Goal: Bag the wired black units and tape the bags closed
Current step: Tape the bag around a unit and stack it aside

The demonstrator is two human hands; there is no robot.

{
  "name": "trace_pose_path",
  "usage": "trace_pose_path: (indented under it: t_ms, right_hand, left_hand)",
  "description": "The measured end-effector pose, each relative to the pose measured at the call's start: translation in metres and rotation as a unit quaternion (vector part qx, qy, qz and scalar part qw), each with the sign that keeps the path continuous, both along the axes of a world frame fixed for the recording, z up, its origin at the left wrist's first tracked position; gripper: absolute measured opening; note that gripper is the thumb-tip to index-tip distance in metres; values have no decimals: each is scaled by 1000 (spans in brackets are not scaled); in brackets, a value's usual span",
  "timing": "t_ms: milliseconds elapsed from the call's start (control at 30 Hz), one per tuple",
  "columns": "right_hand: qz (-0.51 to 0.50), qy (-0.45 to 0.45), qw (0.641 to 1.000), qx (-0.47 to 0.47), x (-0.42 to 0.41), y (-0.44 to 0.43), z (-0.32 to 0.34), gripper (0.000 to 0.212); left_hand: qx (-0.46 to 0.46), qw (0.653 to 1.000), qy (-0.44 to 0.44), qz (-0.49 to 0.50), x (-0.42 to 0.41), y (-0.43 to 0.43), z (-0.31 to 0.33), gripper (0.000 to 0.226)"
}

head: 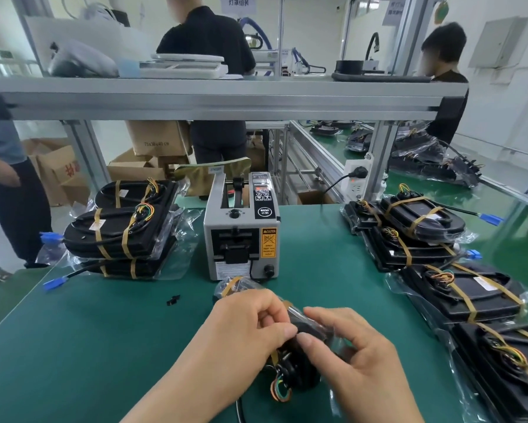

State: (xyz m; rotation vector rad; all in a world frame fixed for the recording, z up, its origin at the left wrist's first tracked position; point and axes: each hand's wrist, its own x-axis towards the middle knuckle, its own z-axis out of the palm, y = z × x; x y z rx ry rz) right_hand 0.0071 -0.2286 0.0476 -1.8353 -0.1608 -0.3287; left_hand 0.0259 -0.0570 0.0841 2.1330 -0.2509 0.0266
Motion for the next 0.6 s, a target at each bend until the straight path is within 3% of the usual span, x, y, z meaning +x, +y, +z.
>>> trace_pose_path:
  t_ms: [100,200,333,433,600]
  right_hand:
    - [-14,2,1000,-15,4,-5,3,33]
    - [-17,12,999,-37,7,-7,9,30]
    - [-14,24,998,-48,10,-8,14,32]
    - [-7,27,997,-69,11,-7,16,35]
    - [-4,29,986,-162,15,-11,27,31]
  left_hand:
    - [-33,998,-27,46,2,12,-6,4]
    - [-44,988,-93,112,15,50,-12,23]
    - [28,998,-61,5,33,75,-9,50]
    - [40,997,-59,-41,43,69,-7,44]
    - [30,988,-143,-49,50,61,-6,21]
